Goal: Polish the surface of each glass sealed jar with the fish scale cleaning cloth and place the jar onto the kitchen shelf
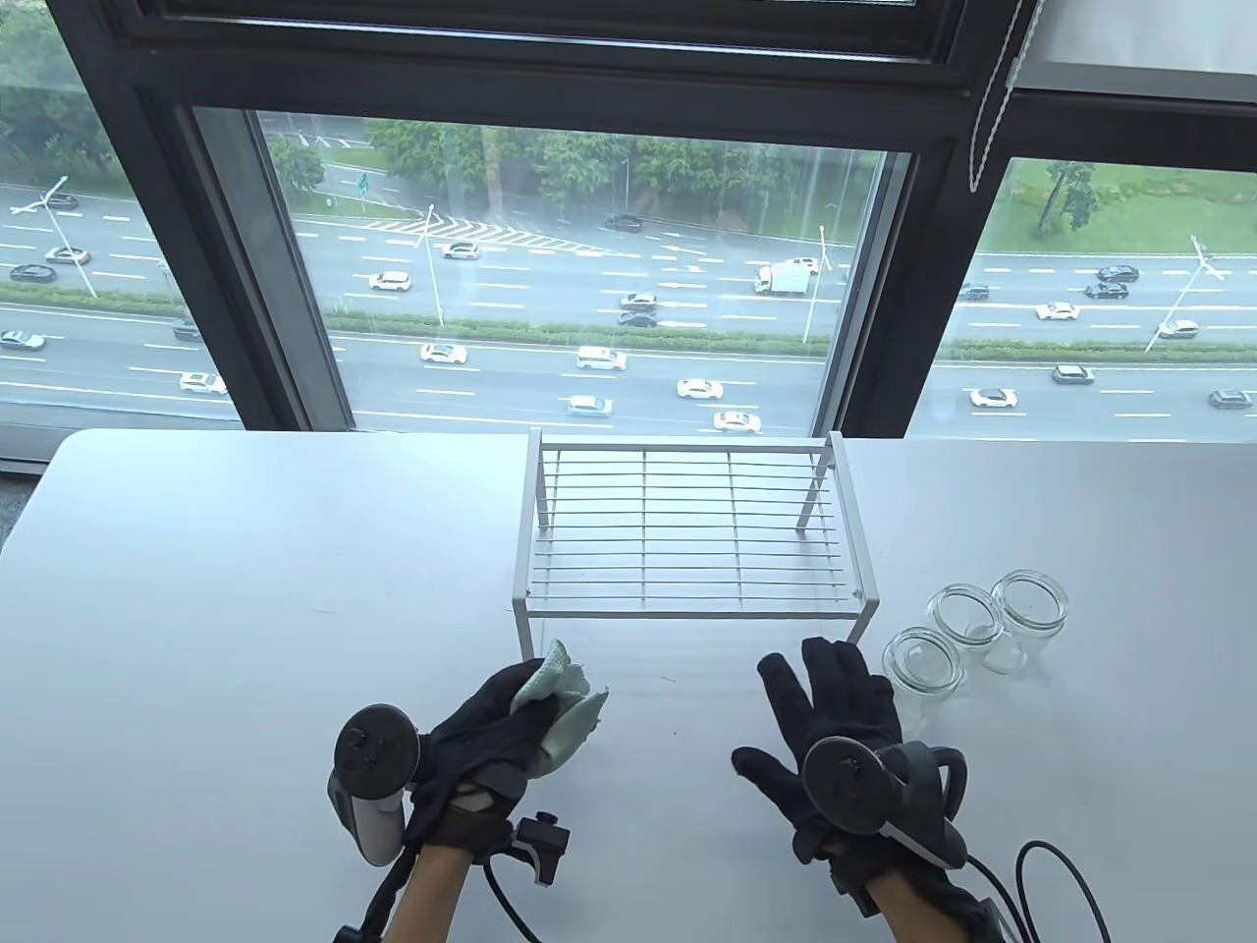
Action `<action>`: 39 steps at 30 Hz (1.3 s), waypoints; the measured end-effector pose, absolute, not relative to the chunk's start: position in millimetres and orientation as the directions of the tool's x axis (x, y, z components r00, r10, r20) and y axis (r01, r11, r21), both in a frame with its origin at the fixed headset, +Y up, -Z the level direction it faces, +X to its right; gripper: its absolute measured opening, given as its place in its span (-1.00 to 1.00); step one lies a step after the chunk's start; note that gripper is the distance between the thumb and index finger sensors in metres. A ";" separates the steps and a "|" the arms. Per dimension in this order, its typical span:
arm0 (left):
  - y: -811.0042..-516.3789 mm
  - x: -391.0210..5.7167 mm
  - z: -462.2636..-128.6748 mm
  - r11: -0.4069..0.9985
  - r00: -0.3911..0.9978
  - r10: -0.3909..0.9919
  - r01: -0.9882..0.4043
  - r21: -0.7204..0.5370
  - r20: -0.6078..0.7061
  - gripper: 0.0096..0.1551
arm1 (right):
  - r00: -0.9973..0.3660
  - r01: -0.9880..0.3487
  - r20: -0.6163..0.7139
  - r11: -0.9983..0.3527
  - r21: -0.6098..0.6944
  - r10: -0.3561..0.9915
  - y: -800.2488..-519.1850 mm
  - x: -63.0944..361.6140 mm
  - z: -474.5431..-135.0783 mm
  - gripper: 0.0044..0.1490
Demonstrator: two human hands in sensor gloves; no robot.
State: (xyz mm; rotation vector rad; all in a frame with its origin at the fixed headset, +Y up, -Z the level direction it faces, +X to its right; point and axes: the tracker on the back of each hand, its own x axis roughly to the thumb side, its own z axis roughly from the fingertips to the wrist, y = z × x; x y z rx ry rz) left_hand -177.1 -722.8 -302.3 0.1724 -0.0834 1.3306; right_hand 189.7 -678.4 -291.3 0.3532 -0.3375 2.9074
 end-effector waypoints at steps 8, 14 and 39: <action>-718.0 -172.1 -300.2 0.252 0.261 0.947 -0.965 0.068 0.189 -0.51 | -0.978 -0.164 -0.084 -0.952 -0.260 0.191 -670.7 252.3 -297.8 0.09; -719.0 -170.5 -300.6 0.270 0.277 0.942 -0.961 0.061 0.190 -0.50 | -0.930 -0.200 -0.302 -0.978 -0.064 0.210 -689.9 276.6 -308.8 0.02; -719.0 -162.9 -299.7 0.272 0.279 0.930 -0.960 0.066 0.240 -0.51 | -0.961 -0.013 -0.276 -0.998 -0.060 0.029 -699.0 263.0 -324.6 -0.41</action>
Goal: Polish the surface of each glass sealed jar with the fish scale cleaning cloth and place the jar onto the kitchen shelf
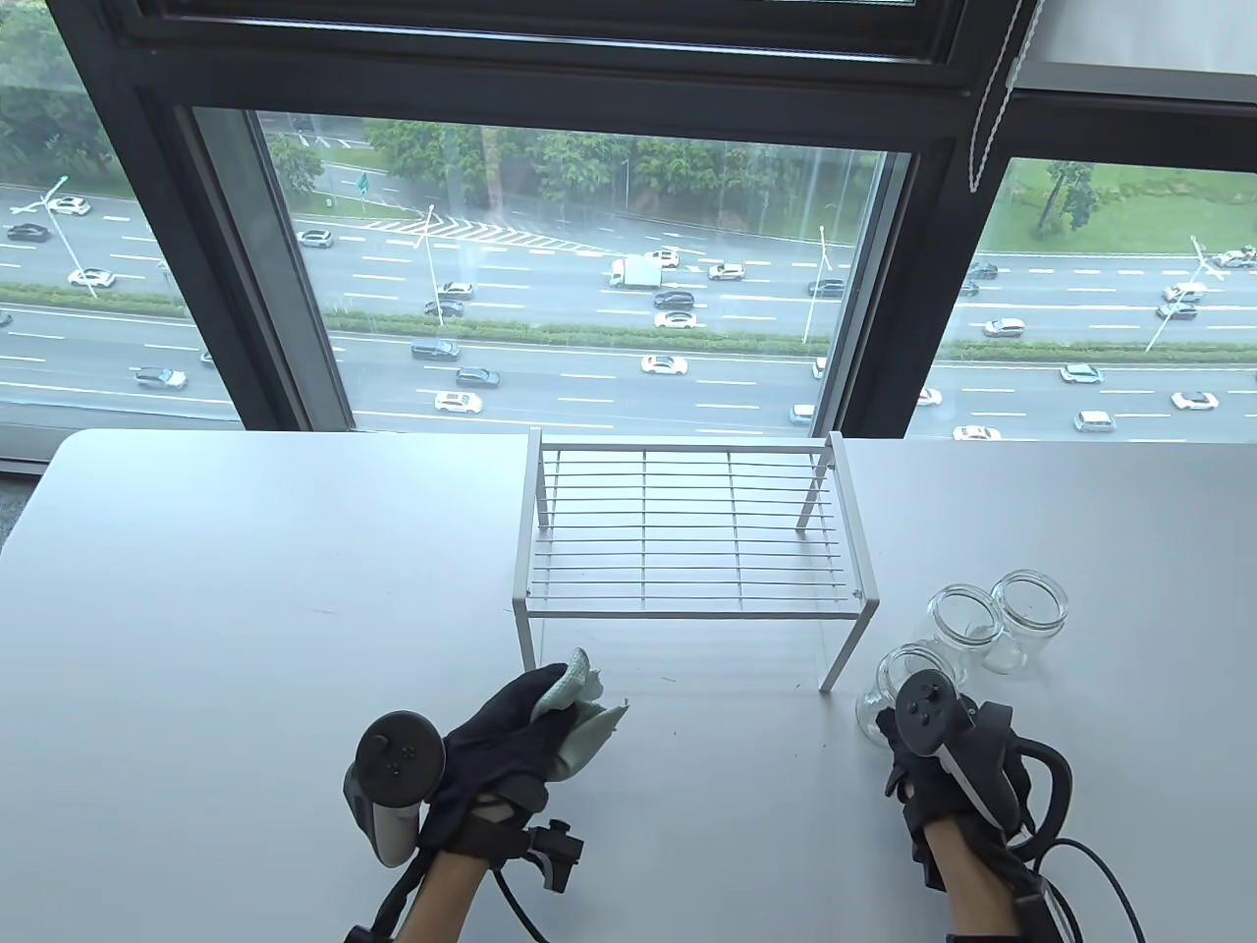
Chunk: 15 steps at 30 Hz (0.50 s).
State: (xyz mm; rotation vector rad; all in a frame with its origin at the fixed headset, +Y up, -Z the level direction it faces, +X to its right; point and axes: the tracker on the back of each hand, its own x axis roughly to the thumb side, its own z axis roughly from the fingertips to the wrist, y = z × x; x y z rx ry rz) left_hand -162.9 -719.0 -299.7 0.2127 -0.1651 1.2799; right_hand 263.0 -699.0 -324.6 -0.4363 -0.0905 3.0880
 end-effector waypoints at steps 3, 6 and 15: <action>-719.1 -161.9 -299.6 0.263 0.271 0.932 -0.963 0.064 0.242 -0.51 | -0.971 -0.047 -0.234 -0.998 -0.029 0.053 -683.9 256.0 -311.8 -0.41; -720.1 -158.9 -299.2 0.246 0.251 0.938 -0.968 0.052 0.241 -0.51 | -0.985 -0.105 -0.139 -0.994 -0.018 0.106 -673.0 244.3 -300.2 -0.41; -718.7 -142.9 -295.9 0.224 0.209 0.942 -0.974 -0.028 0.264 -0.51 | -0.807 -0.489 0.254 -0.844 0.219 0.533 -674.0 187.3 -287.7 -0.40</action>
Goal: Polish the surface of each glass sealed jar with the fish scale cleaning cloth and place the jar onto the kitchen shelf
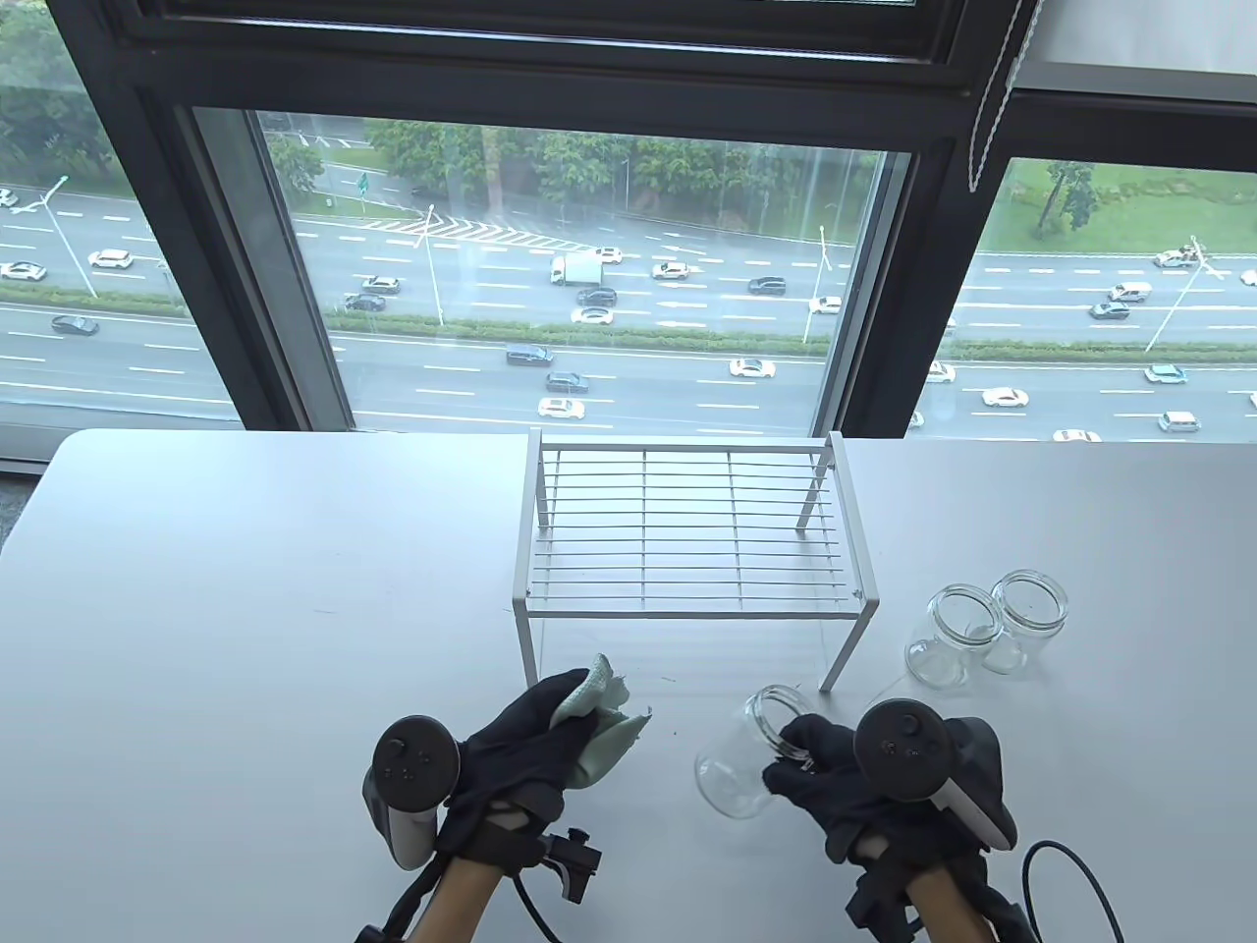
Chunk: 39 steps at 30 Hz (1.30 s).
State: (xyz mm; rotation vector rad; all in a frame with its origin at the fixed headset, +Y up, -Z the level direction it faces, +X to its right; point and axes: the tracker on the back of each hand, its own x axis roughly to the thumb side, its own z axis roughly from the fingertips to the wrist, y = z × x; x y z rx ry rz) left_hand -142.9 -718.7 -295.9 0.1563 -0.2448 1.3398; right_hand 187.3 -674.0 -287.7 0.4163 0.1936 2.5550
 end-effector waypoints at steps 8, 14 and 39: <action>-718.0 -124.2 -292.2 0.146 0.101 0.960 -0.976 -0.162 0.260 -0.50 | -0.573 -0.642 0.415 -0.702 0.308 0.707 -673.5 165.1 -279.4 -0.39; -728.5 -106.6 -293.5 -0.067 -0.151 0.981 -0.854 -0.516 0.123 -0.33 | -0.425 -0.738 0.430 -0.580 0.344 0.796 -676.4 170.2 -282.6 -0.38; -710.4 -85.6 -272.5 0.325 0.158 0.861 -0.902 -0.284 0.484 -0.12 | -0.536 -0.836 0.204 -0.549 0.007 0.819 -681.7 178.0 -275.2 -0.31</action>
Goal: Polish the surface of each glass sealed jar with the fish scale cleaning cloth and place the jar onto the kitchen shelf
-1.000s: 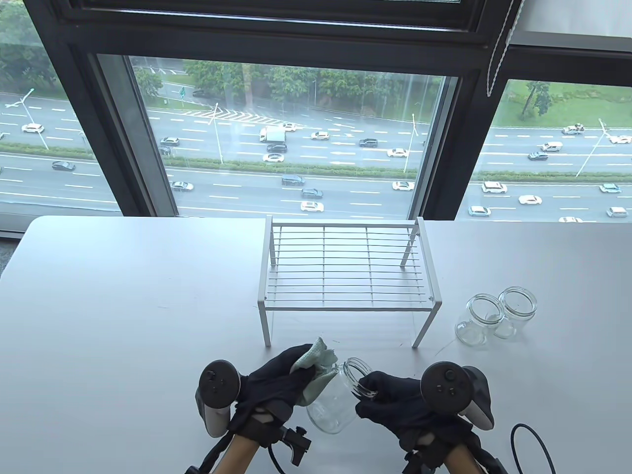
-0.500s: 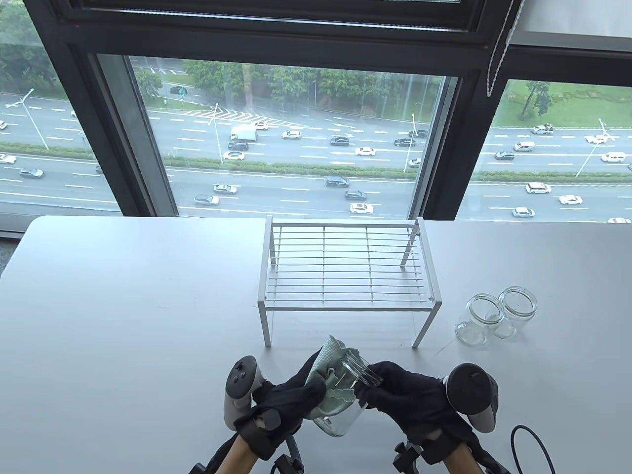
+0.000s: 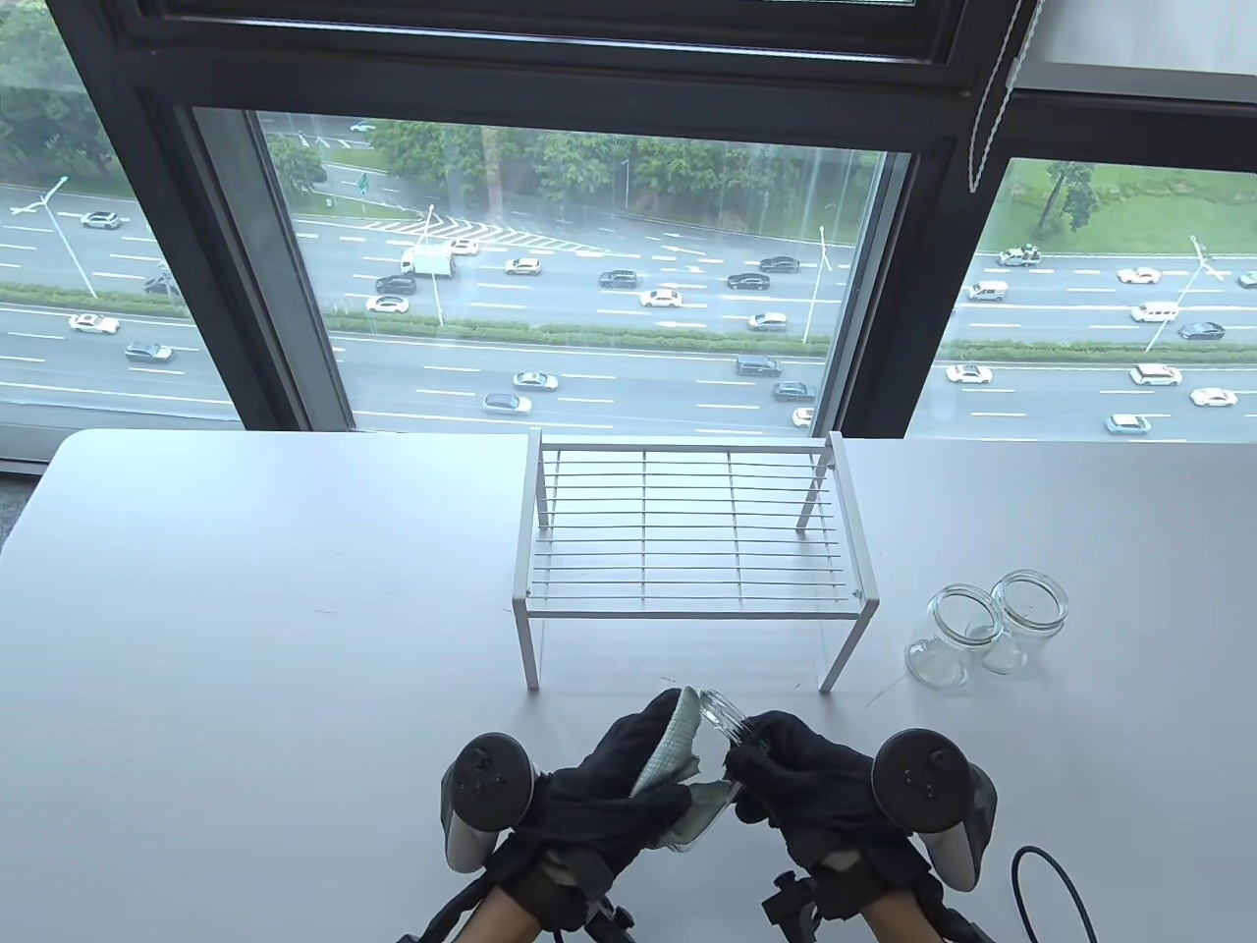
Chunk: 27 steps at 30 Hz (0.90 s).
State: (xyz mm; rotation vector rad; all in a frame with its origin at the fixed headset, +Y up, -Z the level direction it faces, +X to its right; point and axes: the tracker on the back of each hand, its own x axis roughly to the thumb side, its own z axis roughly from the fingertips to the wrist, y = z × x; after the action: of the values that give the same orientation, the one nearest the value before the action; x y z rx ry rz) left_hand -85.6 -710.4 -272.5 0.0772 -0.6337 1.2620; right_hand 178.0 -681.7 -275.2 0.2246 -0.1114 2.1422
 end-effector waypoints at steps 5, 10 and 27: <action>-715.1 -91.0 -275.4 0.192 0.062 0.889 -0.950 -0.247 0.453 -0.19 | -0.461 -0.878 0.200 -0.477 0.042 0.865 -678.4 174.2 -272.1 -0.25; -733.2 -91.9 -283.8 -0.204 -0.279 0.951 -0.891 -0.406 0.133 -0.18 | -0.164 -0.884 0.151 -0.213 0.416 0.975 -689.5 175.4 -287.0 -0.06; -716.0 -88.2 -277.8 0.136 -0.032 0.933 -0.891 -0.434 0.358 -0.14 | -0.484 -0.838 0.378 -0.542 0.059 0.789 -687.8 176.0 -280.8 -0.30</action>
State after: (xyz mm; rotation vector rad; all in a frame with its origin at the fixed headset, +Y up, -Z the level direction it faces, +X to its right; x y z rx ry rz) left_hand -88.2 -716.0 -277.8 -0.0814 -0.6515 1.4647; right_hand 176.0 -687.8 -280.8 0.4491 -0.1631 2.1010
